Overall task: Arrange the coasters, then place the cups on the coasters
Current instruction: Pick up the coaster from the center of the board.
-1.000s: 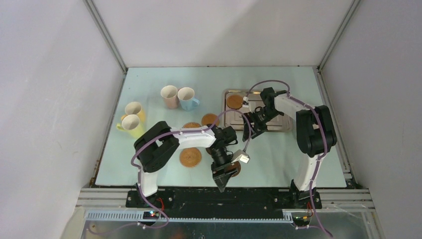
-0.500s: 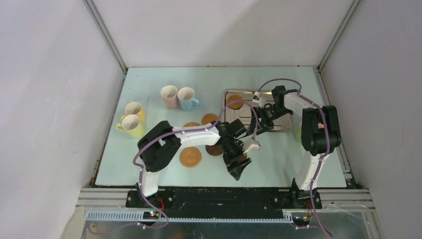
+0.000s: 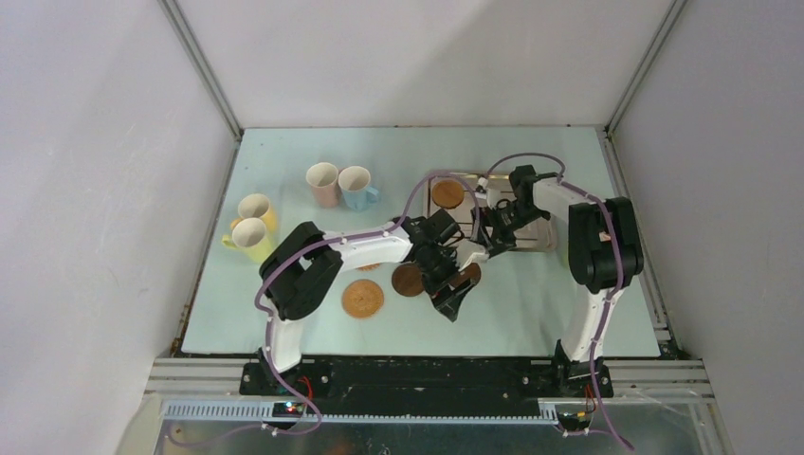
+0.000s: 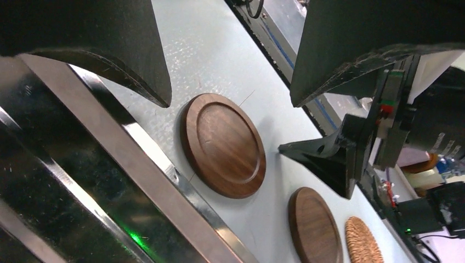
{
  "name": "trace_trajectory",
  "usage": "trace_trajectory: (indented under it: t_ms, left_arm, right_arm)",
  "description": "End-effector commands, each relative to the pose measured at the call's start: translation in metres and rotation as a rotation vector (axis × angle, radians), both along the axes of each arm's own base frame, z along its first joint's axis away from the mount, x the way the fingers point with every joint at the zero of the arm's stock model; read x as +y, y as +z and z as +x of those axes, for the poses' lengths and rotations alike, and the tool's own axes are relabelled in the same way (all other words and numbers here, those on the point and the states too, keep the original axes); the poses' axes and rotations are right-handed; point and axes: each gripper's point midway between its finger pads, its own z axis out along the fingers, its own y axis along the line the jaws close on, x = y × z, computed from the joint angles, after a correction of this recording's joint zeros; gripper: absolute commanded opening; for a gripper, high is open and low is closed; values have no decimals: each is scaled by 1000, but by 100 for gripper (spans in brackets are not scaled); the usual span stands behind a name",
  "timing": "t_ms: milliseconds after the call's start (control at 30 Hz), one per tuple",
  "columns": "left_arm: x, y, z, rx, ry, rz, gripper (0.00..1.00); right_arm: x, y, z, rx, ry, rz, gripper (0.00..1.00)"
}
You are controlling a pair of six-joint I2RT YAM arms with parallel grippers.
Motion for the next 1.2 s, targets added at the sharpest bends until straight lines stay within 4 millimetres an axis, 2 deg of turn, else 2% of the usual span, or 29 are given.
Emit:
trace_trajectory:
  t_ms: [0, 267, 467, 667, 900, 1167]
  left_arm:
    - [-1, 21, -10, 29, -34, -73, 100]
    - [-8, 6, 0, 69, 6, -73, 100]
    - [-9, -6, 18, 39, 71, -47, 100]
    - [-14, -15, 28, 17, 115, -27, 100]
    - [-14, -21, 28, 22, 129, -14, 100]
    - [-14, -20, 25, 4, 123, -10, 100]
  right_arm:
    - [3, -18, 7, -25, -9, -78, 84]
    - [8, -33, 18, -79, -21, -181, 85]
    - [23, -39, 6, -66, 41, -184, 85]
    - [35, -30, -8, -14, 85, -100, 85]
    - [39, -19, -16, 56, 87, -7, 84]
    - [48, 3, -28, 125, 117, 134, 83]
